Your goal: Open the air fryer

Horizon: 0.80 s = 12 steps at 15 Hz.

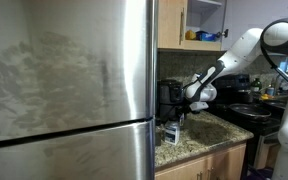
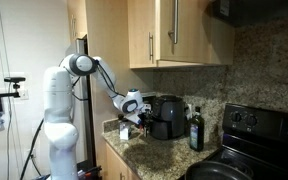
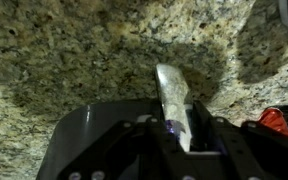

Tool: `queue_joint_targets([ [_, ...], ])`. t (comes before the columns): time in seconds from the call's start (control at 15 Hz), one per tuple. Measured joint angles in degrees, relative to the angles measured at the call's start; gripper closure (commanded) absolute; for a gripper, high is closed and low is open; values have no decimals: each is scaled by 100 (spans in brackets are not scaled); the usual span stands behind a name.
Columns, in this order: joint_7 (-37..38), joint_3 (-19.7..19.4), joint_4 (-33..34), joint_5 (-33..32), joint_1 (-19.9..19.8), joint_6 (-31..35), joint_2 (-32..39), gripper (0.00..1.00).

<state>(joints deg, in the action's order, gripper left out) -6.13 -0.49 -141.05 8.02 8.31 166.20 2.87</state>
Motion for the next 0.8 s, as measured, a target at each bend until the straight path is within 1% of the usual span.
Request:
queue_joint_targets([
  [0.07,64,12,-13,-46,-24,0,-8,40],
  [0.13,154,20,-27,-96,-38,-13,-16,35],
  [0.27,425,22,-207,-251,-60,-163,13,21],
  [0.33,616,23,-341,-419,-67,-165,17,13],
  [0.47,1086,24,-617,-919,-67,-143,-38,2],
  [0.6,1689,24,-920,-1649,-68,-78,-246,0],
  [0.8,2965,12,-1426,-3227,-127,35,-871,0],
])
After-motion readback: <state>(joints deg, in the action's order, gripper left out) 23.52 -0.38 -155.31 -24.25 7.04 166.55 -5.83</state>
